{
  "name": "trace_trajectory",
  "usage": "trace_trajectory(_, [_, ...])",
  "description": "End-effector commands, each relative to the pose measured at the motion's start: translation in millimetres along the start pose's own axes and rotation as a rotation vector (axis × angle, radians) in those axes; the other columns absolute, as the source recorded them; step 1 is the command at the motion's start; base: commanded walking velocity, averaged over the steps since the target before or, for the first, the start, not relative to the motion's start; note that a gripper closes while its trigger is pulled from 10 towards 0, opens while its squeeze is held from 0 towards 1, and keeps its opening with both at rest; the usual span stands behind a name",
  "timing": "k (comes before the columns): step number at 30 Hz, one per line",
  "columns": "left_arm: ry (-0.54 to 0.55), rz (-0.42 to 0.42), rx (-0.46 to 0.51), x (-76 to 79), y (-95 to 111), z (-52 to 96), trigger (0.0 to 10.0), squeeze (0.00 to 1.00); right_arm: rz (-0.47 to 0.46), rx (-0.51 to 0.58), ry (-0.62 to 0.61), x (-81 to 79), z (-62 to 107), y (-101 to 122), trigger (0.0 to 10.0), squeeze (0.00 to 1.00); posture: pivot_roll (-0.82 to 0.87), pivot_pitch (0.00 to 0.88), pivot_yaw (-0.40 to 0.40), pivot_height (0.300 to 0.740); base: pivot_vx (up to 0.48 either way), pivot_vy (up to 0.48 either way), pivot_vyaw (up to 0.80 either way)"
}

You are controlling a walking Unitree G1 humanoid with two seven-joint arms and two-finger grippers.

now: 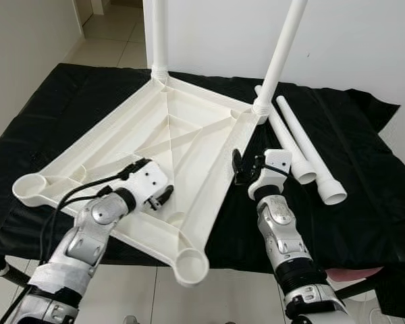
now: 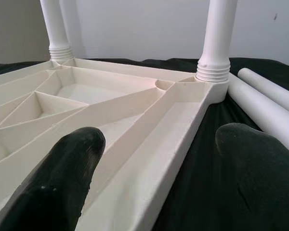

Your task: Building children table

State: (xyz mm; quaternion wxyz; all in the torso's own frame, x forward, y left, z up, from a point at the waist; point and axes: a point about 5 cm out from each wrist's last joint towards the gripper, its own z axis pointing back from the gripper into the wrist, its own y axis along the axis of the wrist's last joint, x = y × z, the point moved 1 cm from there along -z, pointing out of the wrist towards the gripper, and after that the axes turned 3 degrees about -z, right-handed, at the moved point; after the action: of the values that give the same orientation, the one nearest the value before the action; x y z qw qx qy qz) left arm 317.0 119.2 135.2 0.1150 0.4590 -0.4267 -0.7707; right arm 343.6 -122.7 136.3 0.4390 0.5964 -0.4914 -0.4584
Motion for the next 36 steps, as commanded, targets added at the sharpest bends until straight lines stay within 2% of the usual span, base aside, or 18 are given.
trace_trajectory(1, [-0.04, -0.016, 0.035, 5.3, 11, -4.9, 10.0, 0.0, 0.006, -0.008, -0.018, 4.0, 2.3, -3, 10.0, 0.0, 0.05, 0.043, -0.053, 0.74, 0.0, 0.0, 0.0])
trace_trajectory(6, [-0.032, -0.024, 0.036, 2.7, 12, -7.1, 10.0, 0.0, 0.004, -0.009, -0.019, 3.2, 2.5, -3, 10.0, 0.0, 0.05, 0.042, -0.049, 0.74, 0.0, 0.0, 0.0])
trace_trajectory(10, [-0.014, -0.063, 0.009, -10.5, 4, -4.6, 10.0, 0.0, 0.001, -0.013, -0.019, 2.4, 3.1, -4, 10.0, 0.0, 0.06, 0.043, -0.047, 0.74, 0.0, 0.0, 0.0])
trace_trajectory(13, [-0.014, -0.076, 0.004, -13.6, 2, -3.7, 10.0, 0.0, 0.001, -0.014, -0.019, 2.3, 3.2, -5, 10.0, 0.0, 0.06, 0.043, -0.047, 0.74, 0.0, 0.0, 0.0])
trace_trajectory(15, [-0.035, -0.08, -0.006, -22.0, -1, -1.8, 10.0, 0.0, 0.003, -0.015, -0.017, 2.2, 2.9, -5, 10.0, 0.0, 0.06, 0.042, -0.046, 0.74, 0.0, 0.0, 0.0])
trace_trajectory(17, [-0.047, -0.079, -0.011, -24.1, -2, -1.4, 10.0, 0.0, 0.003, -0.015, -0.016, 2.2, 2.6, -5, 10.0, 0.0, 0.06, 0.042, -0.046, 0.74, 0.0, 0.0, 0.0])
trace_trajectory(18, [-0.086, -0.111, -0.021, -29.4, -5, -0.6, 10.0, 0.0, 0.004, -0.014, -0.016, 1.9, 2.4, -4, 10.0, 0.0, 0.06, 0.043, -0.043, 0.74, 0.0, 0.0, 0.0])
trace_trajectory(21, [-0.111, -0.131, -0.021, -32.0, -6, -0.9, 10.0, 0.0, 0.004, -0.013, -0.015, 1.7, 2.4, -4, 10.0, 0.0, 0.05, 0.043, -0.042, 0.74, 0.0, 0.0, 0.0])
trace_trajectory(23, [-0.145, -0.162, -0.029, -37.1, -9, -3.6, 10.0, 0.0, 0.002, -0.011, -0.016, 1.0, 3.1, -4, 10.0, 0.0, 0.05, 0.043, -0.037, 0.74, 0.0, 0.0, 0.0])
trace_trajectory(33, [-0.178, -0.173, -0.019, -42.3, -8, -13.9, 10.0, 0.0, 0.001, -0.013, -0.015, 0.2, 7.2, -5, 10.0, 0.0, 0.03, 0.046, -0.032, 0.74, 0.0, 0.0, 0.0])
trace_trajectory(36, [-0.233, -0.158, 0.013, -42.6, -1, -21.9, 10.0, 0.0, 0.003, -0.016, -0.014, 0.0, 8.8, -6, 10.0, 0.0, 0.03, 0.045, -0.028, 0.74, 0.0, 0.0, 0.0])
